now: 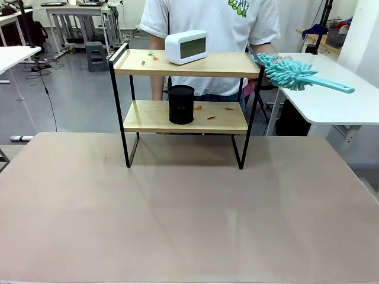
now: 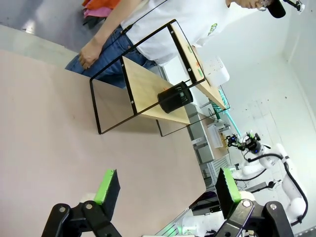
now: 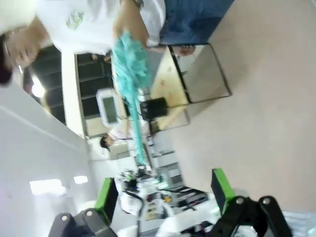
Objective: Clean the shelf.
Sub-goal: Pick up the Duster from the human.
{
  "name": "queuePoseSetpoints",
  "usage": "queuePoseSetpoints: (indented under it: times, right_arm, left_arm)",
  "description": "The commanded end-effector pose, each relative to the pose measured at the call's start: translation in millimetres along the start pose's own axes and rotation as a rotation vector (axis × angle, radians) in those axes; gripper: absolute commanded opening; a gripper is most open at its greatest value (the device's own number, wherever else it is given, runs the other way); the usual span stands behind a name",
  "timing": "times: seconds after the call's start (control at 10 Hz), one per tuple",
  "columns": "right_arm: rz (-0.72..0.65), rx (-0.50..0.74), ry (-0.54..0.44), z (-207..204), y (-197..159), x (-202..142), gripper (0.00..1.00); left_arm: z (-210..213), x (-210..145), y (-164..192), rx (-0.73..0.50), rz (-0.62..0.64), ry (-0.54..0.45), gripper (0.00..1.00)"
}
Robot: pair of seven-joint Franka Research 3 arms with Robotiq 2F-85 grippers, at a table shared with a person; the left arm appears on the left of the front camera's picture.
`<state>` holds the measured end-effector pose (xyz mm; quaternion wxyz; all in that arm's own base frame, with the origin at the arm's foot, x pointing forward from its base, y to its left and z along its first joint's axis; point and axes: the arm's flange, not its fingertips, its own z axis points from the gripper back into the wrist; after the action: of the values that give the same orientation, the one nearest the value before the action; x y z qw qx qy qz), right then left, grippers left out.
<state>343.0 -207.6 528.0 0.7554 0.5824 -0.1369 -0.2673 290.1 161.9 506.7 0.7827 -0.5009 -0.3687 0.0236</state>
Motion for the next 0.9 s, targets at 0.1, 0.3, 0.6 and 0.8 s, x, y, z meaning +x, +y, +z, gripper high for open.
queuePoseSetpoints:
  times: [0.1, 0.3, 0.6, 0.8]
  right_arm:
    - [-0.262, -0.005, 0.045, -65.8, 36.5, 45.6, 1.0]
    - [-0.35, 0.048, 0.125, -123.8, 41.1, 63.9, 1.0]
    - [-0.383, -0.004, 0.208, -181.5, 44.9, 67.7, 1.0]
    - [-0.377, 0.006, 0.215, -192.3, 39.0, 71.4, 1.0]
  left_arm:
    - [-2.0, 1.1, 0.5, -0.02, -0.025, -0.014, 1.0]
    - [-2.0, 1.1, 0.5, -0.02, -0.025, -0.014, 1.0]
    - [-2.0, 1.1, 0.5, -0.02, -0.025, -0.014, 1.0]
    - [-2.0, 1.1, 0.5, -0.02, -0.025, -0.014, 1.0]
